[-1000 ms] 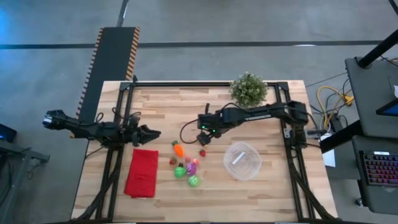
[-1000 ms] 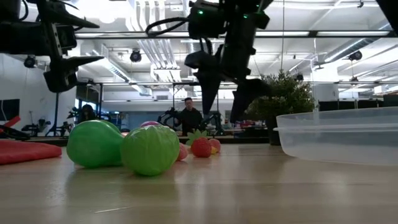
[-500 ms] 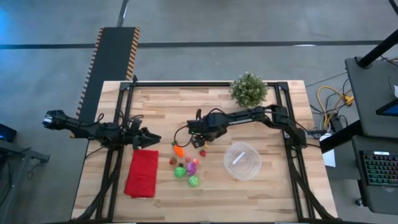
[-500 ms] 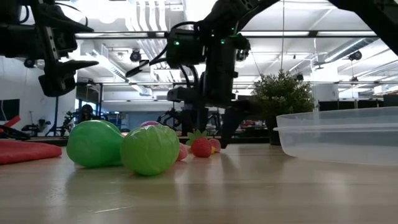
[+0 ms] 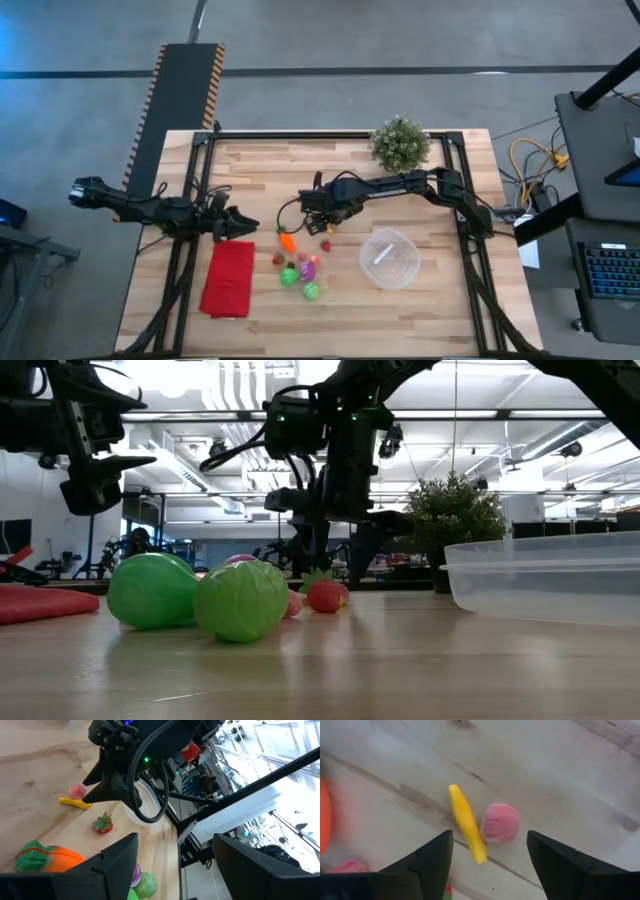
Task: Pick and placing Produce into tupperware
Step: Put the top pink peach into the transparent bin
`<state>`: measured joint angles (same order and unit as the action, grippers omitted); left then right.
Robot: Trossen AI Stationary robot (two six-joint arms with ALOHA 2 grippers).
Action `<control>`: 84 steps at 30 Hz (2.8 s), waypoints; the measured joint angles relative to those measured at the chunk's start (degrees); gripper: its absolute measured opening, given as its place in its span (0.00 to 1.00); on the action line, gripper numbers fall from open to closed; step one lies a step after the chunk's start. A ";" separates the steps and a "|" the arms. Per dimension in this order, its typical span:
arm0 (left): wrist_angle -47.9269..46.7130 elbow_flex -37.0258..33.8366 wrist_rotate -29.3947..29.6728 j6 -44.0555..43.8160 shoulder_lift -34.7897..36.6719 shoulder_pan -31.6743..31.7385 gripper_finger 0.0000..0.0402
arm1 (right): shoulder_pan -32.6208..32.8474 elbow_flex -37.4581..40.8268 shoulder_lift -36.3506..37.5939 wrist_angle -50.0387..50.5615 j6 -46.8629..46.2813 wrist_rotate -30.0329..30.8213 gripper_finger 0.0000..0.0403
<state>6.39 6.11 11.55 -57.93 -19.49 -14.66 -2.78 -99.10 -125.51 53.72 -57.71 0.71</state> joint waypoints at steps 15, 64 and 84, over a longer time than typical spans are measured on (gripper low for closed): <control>-0.03 0.00 -0.71 0.17 -0.94 0.02 0.61 | -1.76 1.78 0.07 -0.31 -1.74 1.44 0.54; -2.73 0.00 -0.87 0.00 -1.40 0.04 0.61 | 1.73 2.78 0.88 -1.62 -0.75 1.91 0.22; -2.80 0.00 -0.83 0.35 -1.49 0.02 0.61 | 20.52 18.57 28.02 19.19 -31.35 10.81 0.47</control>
<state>3.60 6.11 10.72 -57.58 -20.97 -14.63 17.74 -80.53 -97.50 72.91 -89.06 11.51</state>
